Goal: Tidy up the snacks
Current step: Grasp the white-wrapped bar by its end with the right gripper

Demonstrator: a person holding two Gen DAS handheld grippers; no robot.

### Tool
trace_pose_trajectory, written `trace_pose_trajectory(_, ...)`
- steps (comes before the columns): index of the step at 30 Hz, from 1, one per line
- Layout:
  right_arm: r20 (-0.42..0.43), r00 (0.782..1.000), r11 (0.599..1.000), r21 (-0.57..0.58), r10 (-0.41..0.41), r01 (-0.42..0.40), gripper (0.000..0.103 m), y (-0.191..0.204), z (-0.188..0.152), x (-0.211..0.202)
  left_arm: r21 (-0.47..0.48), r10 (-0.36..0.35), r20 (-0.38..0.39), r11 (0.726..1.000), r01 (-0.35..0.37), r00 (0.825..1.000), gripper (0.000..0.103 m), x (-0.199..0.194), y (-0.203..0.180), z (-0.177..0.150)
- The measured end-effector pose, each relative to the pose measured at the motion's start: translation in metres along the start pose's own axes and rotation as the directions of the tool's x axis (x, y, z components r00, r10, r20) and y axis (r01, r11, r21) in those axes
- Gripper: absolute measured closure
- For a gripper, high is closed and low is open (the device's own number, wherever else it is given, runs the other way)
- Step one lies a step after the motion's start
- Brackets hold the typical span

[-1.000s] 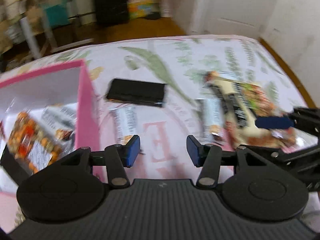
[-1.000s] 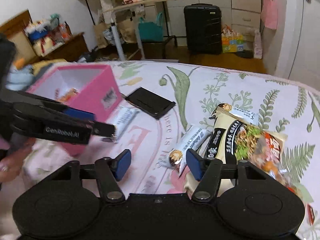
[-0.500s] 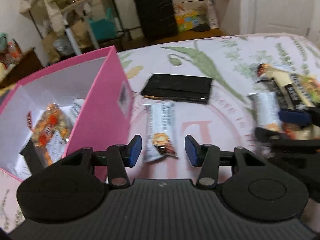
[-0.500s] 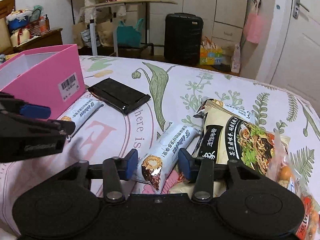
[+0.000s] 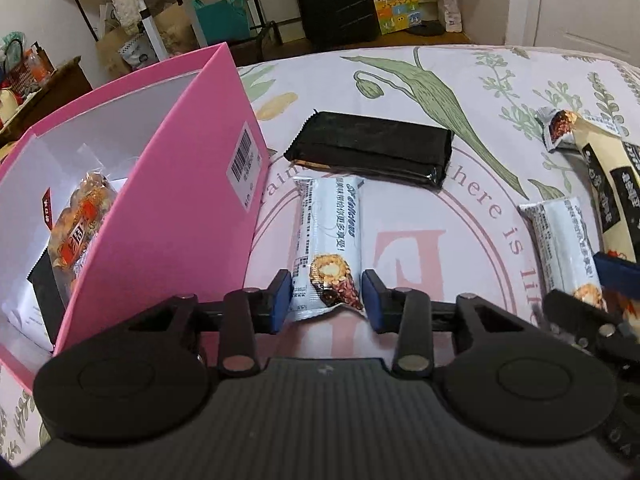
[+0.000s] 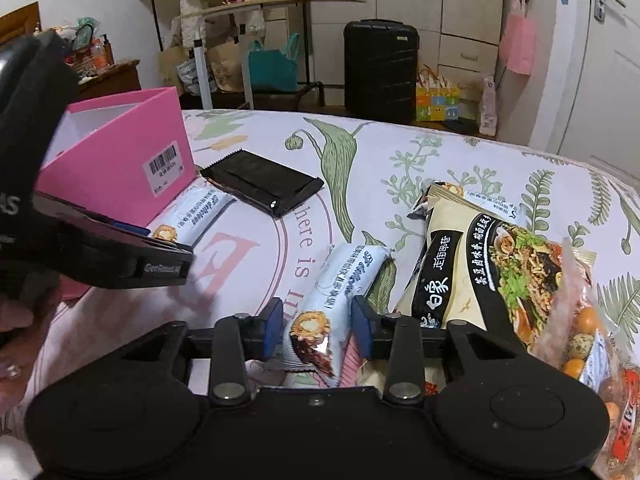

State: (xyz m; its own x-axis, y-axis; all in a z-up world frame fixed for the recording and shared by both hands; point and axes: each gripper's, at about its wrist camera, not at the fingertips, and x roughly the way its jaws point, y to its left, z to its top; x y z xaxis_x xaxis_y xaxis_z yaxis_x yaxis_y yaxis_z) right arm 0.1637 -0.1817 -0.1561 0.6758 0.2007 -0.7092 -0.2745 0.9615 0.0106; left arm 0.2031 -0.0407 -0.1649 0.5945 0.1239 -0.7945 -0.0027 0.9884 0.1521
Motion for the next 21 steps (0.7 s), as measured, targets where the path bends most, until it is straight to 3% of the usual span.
trace_pose_trajectory(3,0.004,0.999,0.998,-0.041,-0.051,0.051,0.058,0.007,-0.003,0.008,0.001,0.005,0.000,1.000,-0.005,1.000,0.070,-0.001,0.003,0.001)
trace_pose_trajectory(8,0.010,0.993,0.988,-0.100,-0.118,0.119,0.067,0.014,-0.002,0.006,-0.005,-0.029,0.012,1.000,0.029,1.000,0.071,-0.013,0.010,0.004)
trace_pose_trajectory(17,0.015,0.998,0.998,0.006,-0.060,0.060,0.068,0.011,0.004,-0.031,-0.047,-0.133,-0.017,0.990,0.132,0.991,0.072,-0.037,0.028,0.004)
trace_pose_trajectory(21,0.000,1.000,0.997,0.081,0.005,-0.005,0.068,0.007,0.007,-0.045,-0.080,-0.192,-0.028,0.979,0.189,0.981,0.073,-0.047,0.038,0.002)
